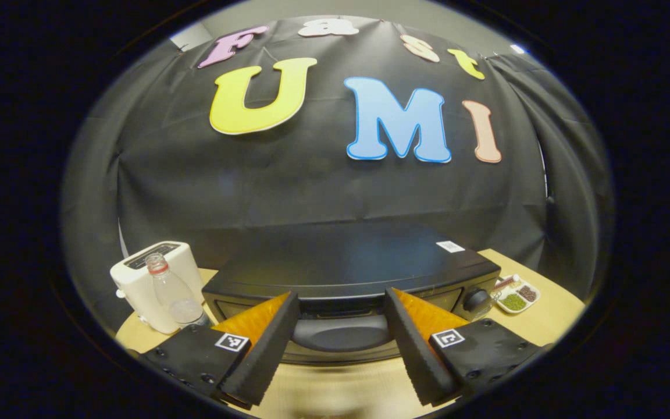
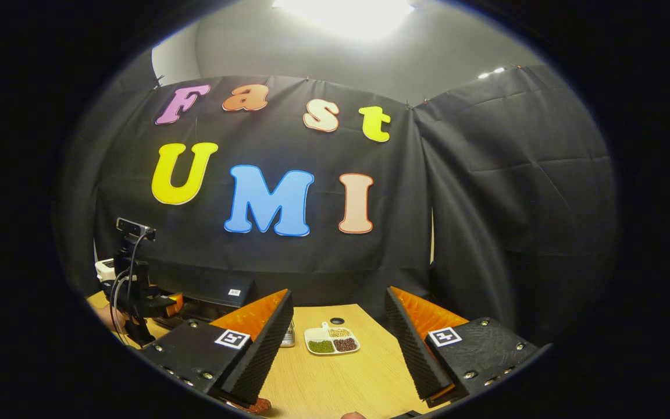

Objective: Open the electric oven with the left hand, put the food in, and close the electric oven.

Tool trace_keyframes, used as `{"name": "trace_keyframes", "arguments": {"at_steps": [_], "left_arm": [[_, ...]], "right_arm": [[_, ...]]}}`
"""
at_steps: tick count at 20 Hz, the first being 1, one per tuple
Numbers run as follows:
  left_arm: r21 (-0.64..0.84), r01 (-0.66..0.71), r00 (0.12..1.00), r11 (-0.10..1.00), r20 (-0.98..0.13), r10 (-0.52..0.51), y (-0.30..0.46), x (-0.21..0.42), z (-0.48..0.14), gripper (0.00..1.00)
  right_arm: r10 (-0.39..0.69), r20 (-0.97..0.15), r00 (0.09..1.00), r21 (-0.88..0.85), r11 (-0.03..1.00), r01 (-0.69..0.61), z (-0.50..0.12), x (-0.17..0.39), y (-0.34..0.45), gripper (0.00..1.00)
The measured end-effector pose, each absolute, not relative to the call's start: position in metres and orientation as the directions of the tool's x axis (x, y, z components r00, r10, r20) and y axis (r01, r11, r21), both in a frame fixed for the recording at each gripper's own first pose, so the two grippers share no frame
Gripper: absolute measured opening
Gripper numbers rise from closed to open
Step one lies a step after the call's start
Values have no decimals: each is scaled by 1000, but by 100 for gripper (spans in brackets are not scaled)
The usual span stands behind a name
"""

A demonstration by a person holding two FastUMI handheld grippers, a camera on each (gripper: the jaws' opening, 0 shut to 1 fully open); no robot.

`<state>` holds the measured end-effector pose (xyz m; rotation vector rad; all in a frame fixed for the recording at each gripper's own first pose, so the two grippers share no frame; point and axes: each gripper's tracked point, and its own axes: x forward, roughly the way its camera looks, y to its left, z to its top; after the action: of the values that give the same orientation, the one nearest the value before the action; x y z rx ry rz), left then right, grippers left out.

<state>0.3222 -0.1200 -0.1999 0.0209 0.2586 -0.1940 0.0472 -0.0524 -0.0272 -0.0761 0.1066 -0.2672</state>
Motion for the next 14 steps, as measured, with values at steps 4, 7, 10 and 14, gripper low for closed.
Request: {"name": "trace_keyframes", "arguments": {"at_steps": [4, 7, 10, 14], "left_arm": [[-9, 184, 949, 983, -259, -180, -120, 319, -201, 98], [-6, 176, 951, 984, -256, -171, -120, 312, -202, 100], [-2, 162, 954, 987, -253, -158, -119, 296, -204, 100], [5, 143, 955, 990, -263, -137, -117, 273, -213, 98]], "right_arm": [[-265, -86, 960, -103, 961, 256, -23, 45, -55, 96], [-257, -77, 963, -103, 963, 249, -19, 43, -56, 96], [-253, -79, 964, -104, 964, 244, -22, 40, -61, 96], [-243, -86, 966, -93, 968, 235, -24, 34, -65, 96]]}}
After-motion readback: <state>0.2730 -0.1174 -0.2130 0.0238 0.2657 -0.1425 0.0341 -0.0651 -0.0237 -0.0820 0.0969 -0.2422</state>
